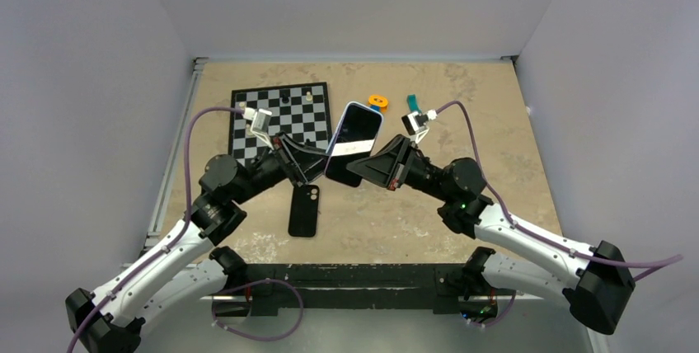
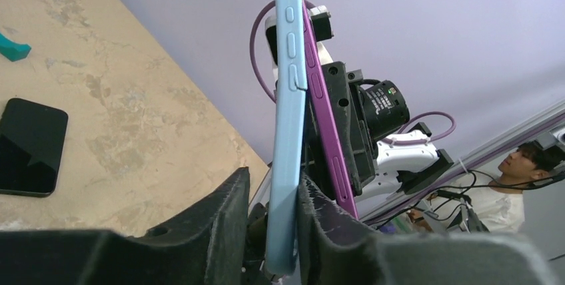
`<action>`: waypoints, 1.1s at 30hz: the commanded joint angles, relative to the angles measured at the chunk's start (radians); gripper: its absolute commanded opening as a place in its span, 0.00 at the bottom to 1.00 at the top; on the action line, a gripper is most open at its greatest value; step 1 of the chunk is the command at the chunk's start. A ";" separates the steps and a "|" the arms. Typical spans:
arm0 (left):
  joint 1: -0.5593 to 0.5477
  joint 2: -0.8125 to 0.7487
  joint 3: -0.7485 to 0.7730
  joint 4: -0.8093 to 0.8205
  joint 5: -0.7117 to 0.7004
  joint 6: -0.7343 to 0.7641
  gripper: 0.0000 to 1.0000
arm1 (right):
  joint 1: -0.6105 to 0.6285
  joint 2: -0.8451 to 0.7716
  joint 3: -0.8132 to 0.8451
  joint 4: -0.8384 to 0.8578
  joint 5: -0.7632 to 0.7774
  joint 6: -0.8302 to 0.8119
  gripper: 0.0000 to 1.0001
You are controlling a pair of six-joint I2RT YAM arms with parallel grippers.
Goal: Take the phone out of the phone case
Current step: Remove the phone case from the phone, then place the phone case on the phone case.
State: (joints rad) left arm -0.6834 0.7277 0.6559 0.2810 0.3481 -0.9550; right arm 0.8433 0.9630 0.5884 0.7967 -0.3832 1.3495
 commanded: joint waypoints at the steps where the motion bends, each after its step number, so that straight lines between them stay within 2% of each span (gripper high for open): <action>1: 0.002 0.022 0.034 0.036 -0.019 -0.003 0.25 | 0.013 -0.016 0.037 0.062 -0.007 -0.017 0.00; 4: 0.002 0.013 0.060 -0.096 -0.042 0.036 0.00 | 0.013 -0.031 0.035 0.022 -0.002 -0.043 0.00; 8: 0.002 -0.034 0.101 -0.462 -0.289 0.079 0.00 | 0.014 -0.072 0.053 -0.062 0.010 -0.101 0.00; 11: 0.002 -0.054 0.100 -0.642 -0.432 0.140 0.00 | 0.014 -0.126 0.057 -0.107 0.023 -0.136 0.00; 14: 0.002 -0.079 0.062 -0.773 -0.521 0.179 0.00 | 0.014 -0.196 0.112 -0.274 0.065 -0.225 0.00; 22: 0.002 -0.261 -0.167 -0.882 -0.583 0.134 0.00 | 0.010 -0.321 0.100 -0.534 0.212 -0.325 0.00; 28: 0.002 -0.343 -0.296 -0.879 -0.524 0.058 0.00 | 0.006 -0.308 0.061 -0.519 0.210 -0.316 0.00; 33: 0.002 -0.352 -0.395 -0.736 -0.462 0.020 0.00 | 0.002 -0.288 0.031 -0.492 0.204 -0.306 0.00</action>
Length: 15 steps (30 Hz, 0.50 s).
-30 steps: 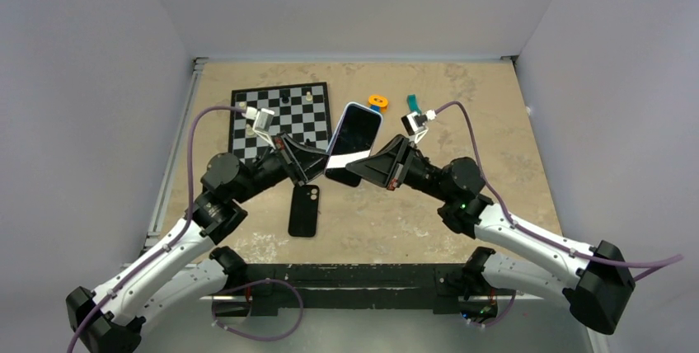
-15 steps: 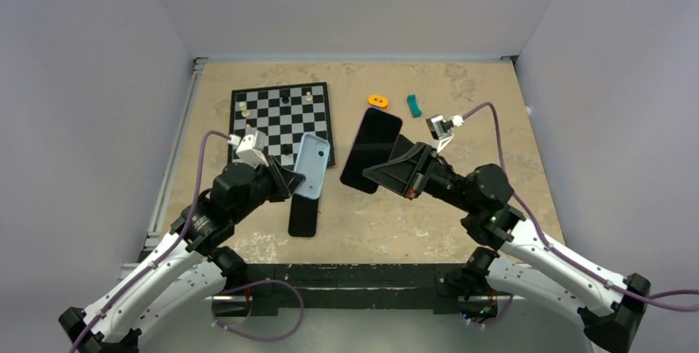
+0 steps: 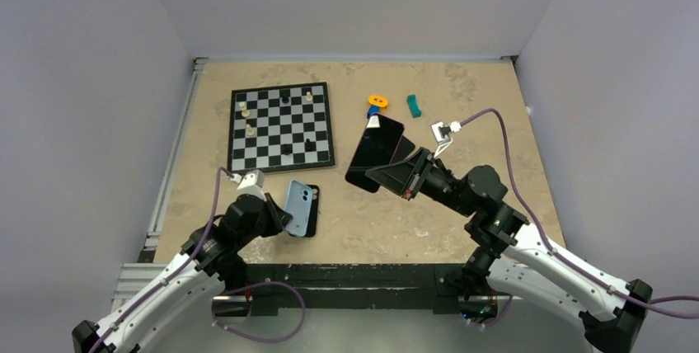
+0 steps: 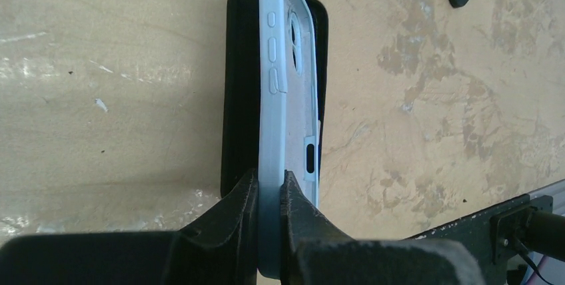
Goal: Take the phone out of the phone case
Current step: Place the phone case on the phone case.
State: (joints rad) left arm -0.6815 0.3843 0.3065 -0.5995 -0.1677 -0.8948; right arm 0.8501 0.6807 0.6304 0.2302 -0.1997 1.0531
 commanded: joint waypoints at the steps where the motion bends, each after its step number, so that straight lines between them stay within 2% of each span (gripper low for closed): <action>1: 0.000 -0.007 -0.054 0.155 0.054 -0.046 0.00 | -0.005 -0.003 -0.021 0.084 0.020 -0.003 0.00; 15: 0.000 -0.013 -0.119 0.185 0.039 -0.169 0.00 | -0.027 0.032 -0.065 0.092 0.038 0.019 0.00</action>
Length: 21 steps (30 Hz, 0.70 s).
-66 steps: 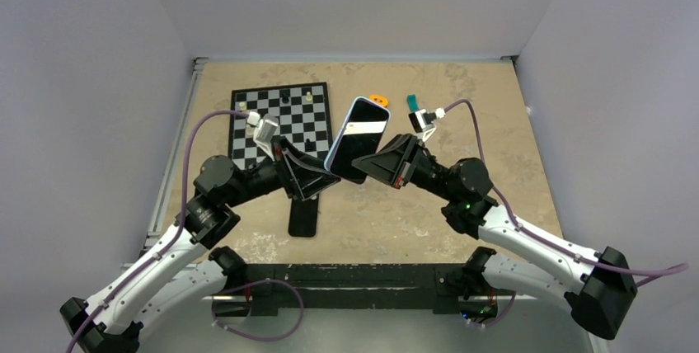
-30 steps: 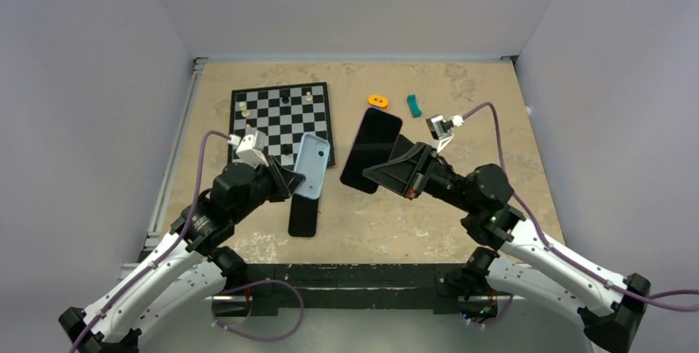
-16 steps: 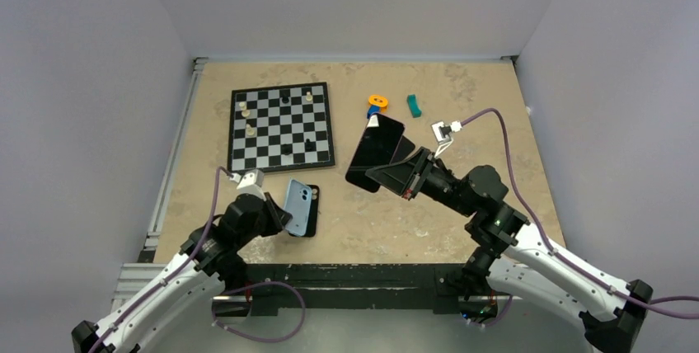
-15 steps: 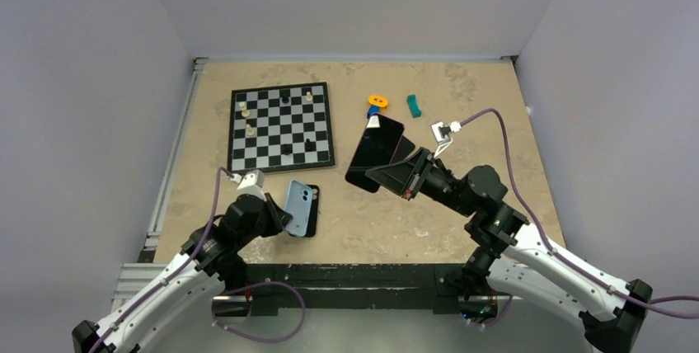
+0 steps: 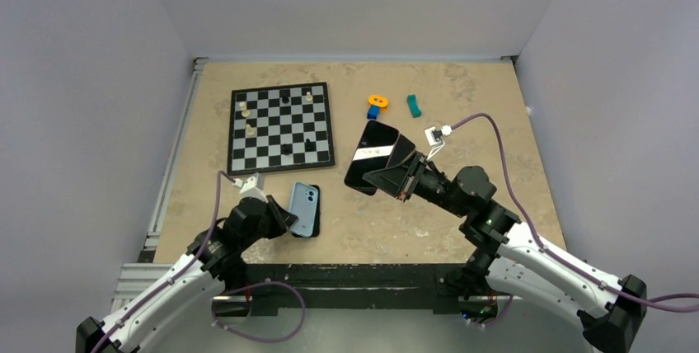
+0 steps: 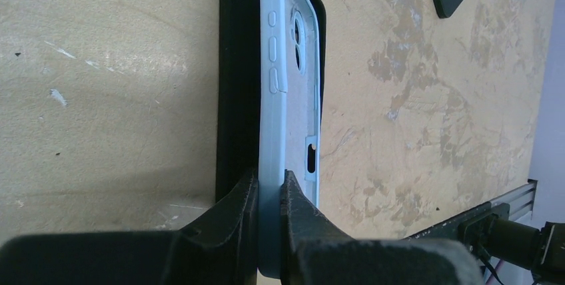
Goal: Take the phone out of the phone case
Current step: Place the phone case on the phone case.
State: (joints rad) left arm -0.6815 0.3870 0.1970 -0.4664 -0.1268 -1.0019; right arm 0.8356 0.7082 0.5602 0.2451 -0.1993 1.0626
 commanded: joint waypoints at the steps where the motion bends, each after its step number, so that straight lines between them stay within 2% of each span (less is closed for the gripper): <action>1: 0.000 -0.014 -0.010 0.043 -0.005 -0.078 0.00 | -0.014 0.010 0.003 0.065 0.051 0.010 0.00; 3: 0.000 -0.001 -0.010 0.023 0.000 -0.105 0.00 | -0.022 0.022 -0.003 0.027 0.081 0.006 0.00; 8: 0.000 0.037 0.013 -0.028 0.010 -0.148 0.09 | -0.083 0.072 -0.043 -0.009 0.090 -0.001 0.00; 10: 0.000 0.042 0.024 -0.043 0.020 -0.159 0.18 | -0.106 0.088 -0.079 0.027 0.074 0.012 0.00; 14: 0.000 0.048 0.053 -0.108 0.035 -0.171 0.45 | -0.160 0.129 -0.113 0.007 0.066 0.014 0.00; 19: 0.000 0.076 0.094 -0.164 0.076 -0.158 0.66 | -0.250 0.136 -0.171 -0.030 0.100 0.052 0.00; 21: 0.000 0.087 0.117 -0.194 0.079 -0.150 0.70 | -0.306 0.140 -0.193 -0.040 0.098 0.056 0.00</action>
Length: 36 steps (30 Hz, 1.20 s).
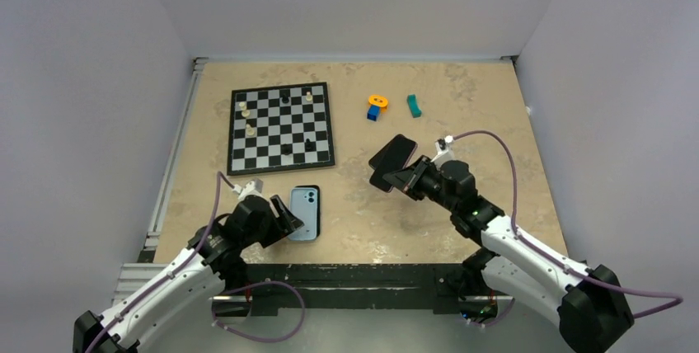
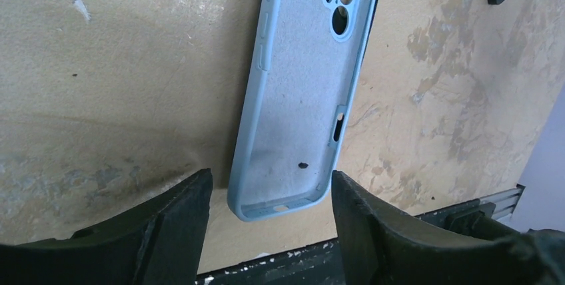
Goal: Take the phone out of the phone case
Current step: Place the phone case on the phone case, then place the phone at the center of the board.
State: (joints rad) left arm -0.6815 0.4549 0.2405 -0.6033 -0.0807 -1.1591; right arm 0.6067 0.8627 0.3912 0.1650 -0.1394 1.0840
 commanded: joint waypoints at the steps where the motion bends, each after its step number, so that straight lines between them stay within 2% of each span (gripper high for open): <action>1: 0.000 0.022 0.093 -0.072 0.030 0.015 0.72 | -0.111 -0.005 -0.028 0.033 0.027 0.027 0.00; 2: 0.000 0.022 0.104 -0.084 0.024 0.023 0.80 | -0.146 0.005 -0.034 0.032 0.011 0.019 0.00; 3: 0.000 0.022 0.117 -0.097 0.019 0.031 0.94 | -0.187 0.017 -0.040 0.039 -0.017 0.015 0.00; 4: 0.000 0.024 0.135 -0.118 0.009 0.035 0.99 | -0.231 0.034 -0.049 0.057 -0.048 0.013 0.00; 6: 0.000 0.030 0.178 -0.174 -0.012 0.045 1.00 | -0.310 0.077 -0.064 0.105 -0.110 0.009 0.00; 9: 0.000 0.036 0.251 -0.258 -0.058 0.072 1.00 | -0.363 0.148 -0.073 0.152 -0.162 -0.007 0.00; 13: 0.000 0.005 0.328 -0.308 -0.109 0.120 1.00 | -0.378 0.246 -0.081 0.224 -0.173 -0.014 0.06; 23: 0.000 -0.054 0.466 -0.298 -0.148 0.223 1.00 | -0.378 0.559 -0.086 0.492 -0.234 0.023 0.13; 27: 0.000 -0.070 0.473 -0.296 -0.150 0.228 1.00 | -0.378 0.613 -0.113 0.567 -0.232 0.050 0.27; 31: 0.000 -0.077 0.468 -0.294 -0.151 0.222 1.00 | -0.378 0.604 -0.121 0.546 -0.214 0.044 0.43; 35: 0.000 -0.076 0.467 -0.290 -0.153 0.222 1.00 | -0.378 0.511 -0.109 0.407 -0.169 -0.012 0.66; 36: 0.000 -0.076 0.467 -0.288 -0.155 0.222 1.00 | -0.378 0.480 -0.097 0.357 -0.156 -0.030 0.68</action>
State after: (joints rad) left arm -0.6815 0.3847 0.6834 -0.9070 -0.2161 -0.9573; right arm 0.2333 1.4334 0.2745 0.6224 -0.3492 1.1183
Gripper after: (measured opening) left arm 0.997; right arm 0.635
